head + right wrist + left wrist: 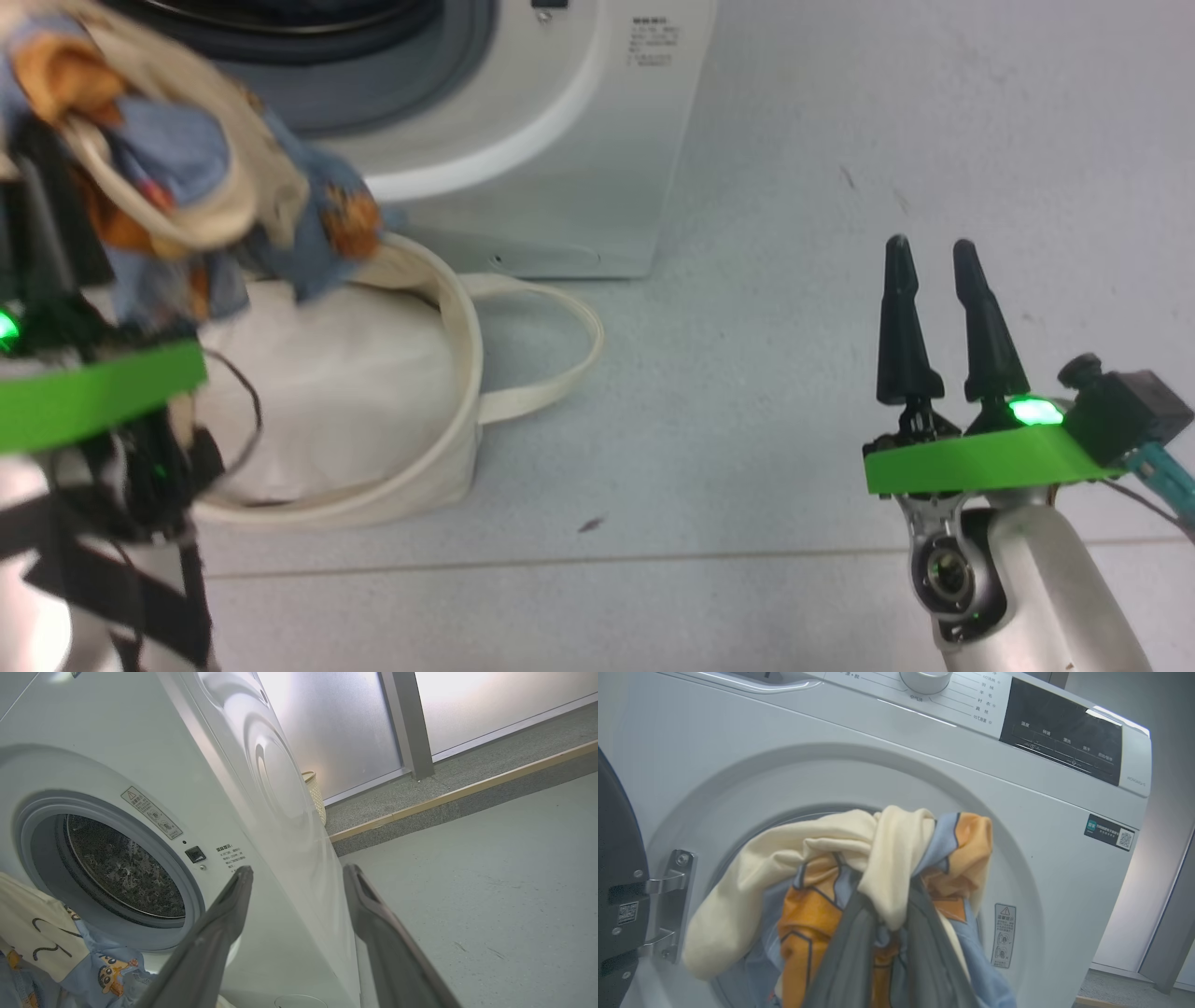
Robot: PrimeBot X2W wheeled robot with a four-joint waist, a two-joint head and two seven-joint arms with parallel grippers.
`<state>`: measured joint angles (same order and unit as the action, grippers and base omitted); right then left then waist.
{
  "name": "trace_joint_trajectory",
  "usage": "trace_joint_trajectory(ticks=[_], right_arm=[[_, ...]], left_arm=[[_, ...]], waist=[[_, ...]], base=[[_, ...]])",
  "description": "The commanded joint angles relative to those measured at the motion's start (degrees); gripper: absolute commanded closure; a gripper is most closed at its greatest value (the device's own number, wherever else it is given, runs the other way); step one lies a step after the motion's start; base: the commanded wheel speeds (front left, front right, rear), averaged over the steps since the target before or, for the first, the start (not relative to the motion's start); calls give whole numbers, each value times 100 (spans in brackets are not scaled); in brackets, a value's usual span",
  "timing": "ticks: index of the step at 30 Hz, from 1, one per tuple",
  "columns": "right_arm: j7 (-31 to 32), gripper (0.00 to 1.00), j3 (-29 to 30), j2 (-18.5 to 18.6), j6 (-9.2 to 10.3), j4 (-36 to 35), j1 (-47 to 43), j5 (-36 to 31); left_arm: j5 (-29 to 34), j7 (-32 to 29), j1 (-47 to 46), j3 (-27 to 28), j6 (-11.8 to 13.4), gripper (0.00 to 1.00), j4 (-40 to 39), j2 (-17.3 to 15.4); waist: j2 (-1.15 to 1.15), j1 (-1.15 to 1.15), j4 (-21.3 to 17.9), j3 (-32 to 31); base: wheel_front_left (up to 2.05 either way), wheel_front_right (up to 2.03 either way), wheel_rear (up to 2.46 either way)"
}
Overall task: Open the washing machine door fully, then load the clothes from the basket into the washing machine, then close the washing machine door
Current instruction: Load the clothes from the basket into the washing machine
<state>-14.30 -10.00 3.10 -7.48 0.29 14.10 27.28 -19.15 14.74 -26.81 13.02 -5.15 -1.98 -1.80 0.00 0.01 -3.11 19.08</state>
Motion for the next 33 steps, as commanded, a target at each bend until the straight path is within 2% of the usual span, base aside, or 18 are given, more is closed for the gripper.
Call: trace_joint_trajectory(ticks=[1, 9, 18, 25, 31, 32, 33], right_arm=[[-70, 0, -118, -23, -1, -237, 166, -39], [-70, 0, -181, -23, -1, -377, 442, -28], [-70, 0, -408, -23, -1, -489, 752, 120], [-70, 0, -465, -23, -1, -546, 871, 165], [-70, 0, -460, -23, -1, -572, 922, 125], [-70, 0, -473, -23, -1, -567, 931, 108], [-70, 0, -479, -23, -1, -561, 935, 99]], left_arm=[[64, 26, -424, 274, -70, 100, -123, -108], [503, 26, -2127, 908, -226, 100, 648, -125], [966, 26, -3404, 764, -233, 100, 1510, -667], [1216, 26, -4371, 712, -233, 100, 1945, -895], [1751, 26, -4907, 443, -173, 100, 2450, -1070], [1844, 26, -4951, 418, -86, 0, 2618, -1086], [1897, 26, -4994, 383, -33, 0, 2798, -1086]], waist=[[0, -1, -199, 385], [0, -1, -600, 1383], [0, -1, -1151, 2328], [0, -1, -1284, 2636], [0, -1, -1199, 2777], [0, -1, -1179, 2774], [0, -1, -1156, 2767]], base=[[0, 0, 0], [0, 0, 0], [0, 0, 0], [0, 0, 0], [0, 0, 0], [0, 0, 0], [0, 0, 0]])
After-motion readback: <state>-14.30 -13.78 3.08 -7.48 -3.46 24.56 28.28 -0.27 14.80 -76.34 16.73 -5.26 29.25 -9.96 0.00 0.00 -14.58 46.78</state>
